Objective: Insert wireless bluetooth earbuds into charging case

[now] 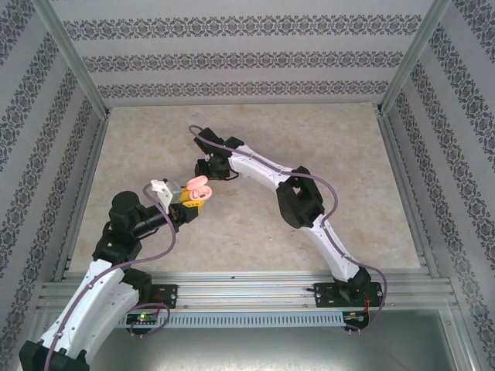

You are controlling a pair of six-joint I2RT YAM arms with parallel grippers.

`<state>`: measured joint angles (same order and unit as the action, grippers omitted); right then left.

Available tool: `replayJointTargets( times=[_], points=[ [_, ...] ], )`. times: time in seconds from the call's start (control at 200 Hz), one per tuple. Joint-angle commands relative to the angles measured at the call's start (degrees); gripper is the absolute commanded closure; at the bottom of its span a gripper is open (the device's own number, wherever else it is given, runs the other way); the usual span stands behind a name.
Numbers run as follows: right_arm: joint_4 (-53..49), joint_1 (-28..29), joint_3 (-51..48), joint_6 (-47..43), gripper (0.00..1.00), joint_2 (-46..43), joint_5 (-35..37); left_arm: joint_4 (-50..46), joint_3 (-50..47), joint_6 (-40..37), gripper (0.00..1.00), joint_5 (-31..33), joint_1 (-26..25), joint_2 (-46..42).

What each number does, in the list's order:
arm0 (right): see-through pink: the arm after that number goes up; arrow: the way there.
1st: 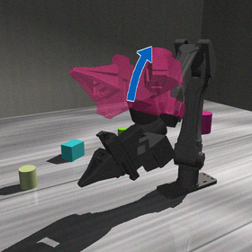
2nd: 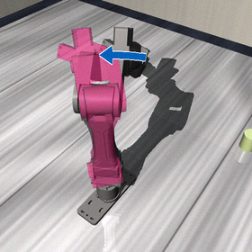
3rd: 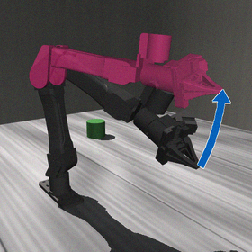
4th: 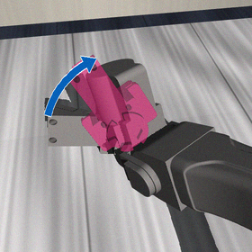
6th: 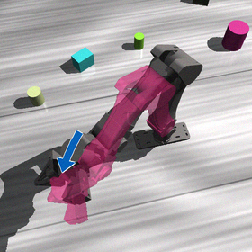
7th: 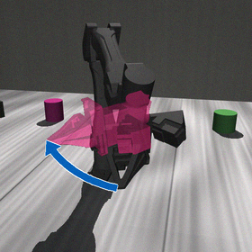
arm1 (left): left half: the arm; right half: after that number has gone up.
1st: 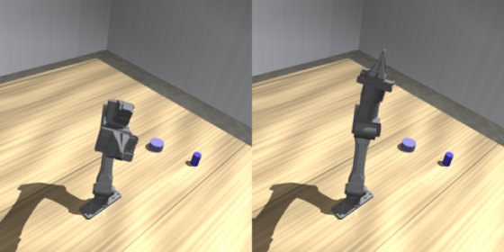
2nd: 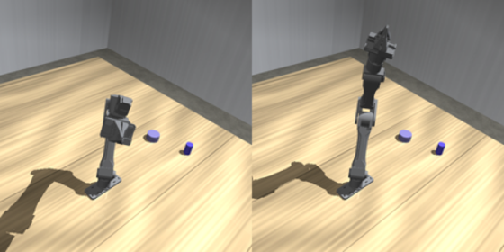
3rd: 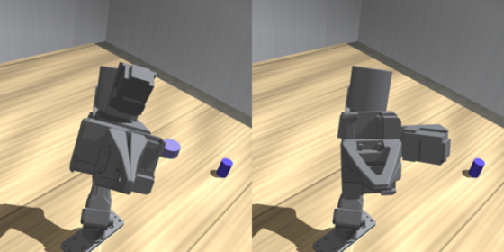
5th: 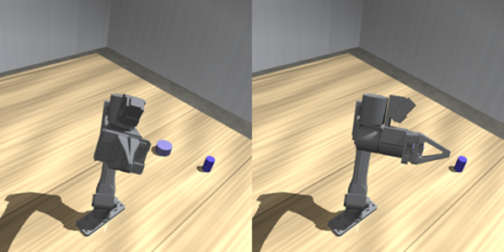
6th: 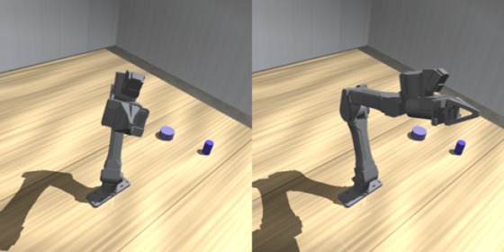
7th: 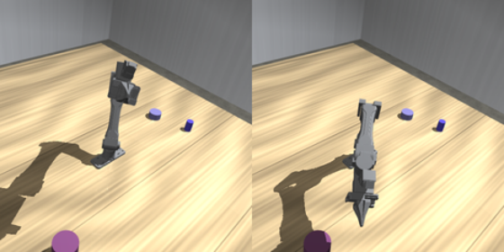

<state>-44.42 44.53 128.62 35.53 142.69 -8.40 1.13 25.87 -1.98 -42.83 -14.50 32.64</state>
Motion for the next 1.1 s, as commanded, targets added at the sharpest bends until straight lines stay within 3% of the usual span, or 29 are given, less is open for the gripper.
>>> replayJointTargets(
  times=[0.0,0.58,0.914,1.094],
  points=[
    [-4.54,0.84,4.71,-1.16,0.54,2.46,1.51,-1.71,0.50,-1.80,0.89,-0.73,0.78,-1.26],
    [-8.33,2.09,9.48,-2.02,0.55,7.09,3.56,-1.55,-0.09,-1.28,0.89,-1.02,0.78,-2.92],
    [-7.89,3.35,6.94,-5.72,0.76,5.38,5.73,-1.84,-1.33,-1.47,0.90,-0.94,0.76,-4.66],
    [-9.67,3.89,5.02,-9.04,0.79,2.06,8.40,-2.37,-0.74,-1.28,0.90,-1.23,0.79,-5.38]
  ],
)
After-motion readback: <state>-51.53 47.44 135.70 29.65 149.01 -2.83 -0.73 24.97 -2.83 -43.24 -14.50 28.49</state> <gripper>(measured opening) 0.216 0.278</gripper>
